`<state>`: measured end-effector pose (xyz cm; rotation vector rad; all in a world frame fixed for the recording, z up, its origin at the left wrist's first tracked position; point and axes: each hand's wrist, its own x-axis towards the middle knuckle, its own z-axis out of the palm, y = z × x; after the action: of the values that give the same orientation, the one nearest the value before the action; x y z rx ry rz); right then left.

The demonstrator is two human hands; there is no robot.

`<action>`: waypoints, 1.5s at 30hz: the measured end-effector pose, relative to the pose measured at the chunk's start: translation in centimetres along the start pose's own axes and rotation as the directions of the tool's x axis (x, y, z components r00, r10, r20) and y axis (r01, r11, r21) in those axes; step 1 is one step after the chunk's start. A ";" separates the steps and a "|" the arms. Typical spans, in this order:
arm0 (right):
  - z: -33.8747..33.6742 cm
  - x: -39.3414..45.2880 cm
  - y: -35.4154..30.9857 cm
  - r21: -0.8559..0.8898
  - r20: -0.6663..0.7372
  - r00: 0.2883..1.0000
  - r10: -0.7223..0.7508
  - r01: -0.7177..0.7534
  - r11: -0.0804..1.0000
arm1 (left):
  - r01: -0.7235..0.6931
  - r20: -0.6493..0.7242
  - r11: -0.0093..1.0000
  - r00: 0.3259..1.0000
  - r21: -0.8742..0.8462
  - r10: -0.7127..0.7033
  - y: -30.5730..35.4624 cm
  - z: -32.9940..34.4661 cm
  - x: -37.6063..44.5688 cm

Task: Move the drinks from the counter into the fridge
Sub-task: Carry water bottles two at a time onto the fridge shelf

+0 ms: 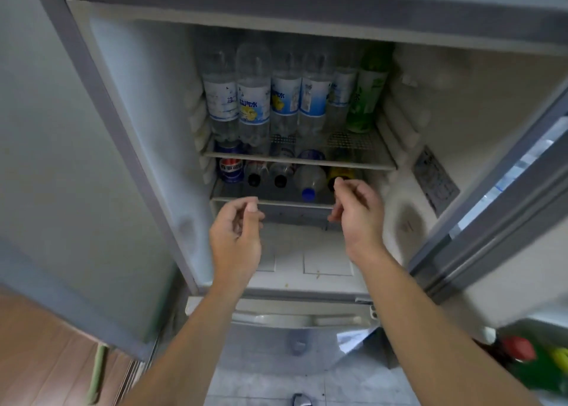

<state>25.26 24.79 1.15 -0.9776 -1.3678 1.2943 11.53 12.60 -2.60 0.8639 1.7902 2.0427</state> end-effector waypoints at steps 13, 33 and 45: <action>-12.6 -15.6 8.7 0.032 -0.139 0.960 0.242 -0.239 0.970 | 0.117 0.066 0.987 0.990 0.109 -0.125 -6.3 -2.2 -12.9; -41.3 -43.6 14.6 0.299 -0.603 0.542 0.585 -0.527 0.796 | 0.426 0.464 0.624 0.424 0.656 -0.778 -13.4 3.0 -37.7; -45.7 -58.2 18.1 0.489 -0.710 0.101 0.697 -0.641 0.591 | 0.236 0.209 0.244 0.161 0.941 -0.965 -19.3 -1.6 -39.5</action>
<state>80.37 -20.32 -25.78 -2.0186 0.0540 1.0848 38.08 -7.94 -31.09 0.6634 1.7775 0.0113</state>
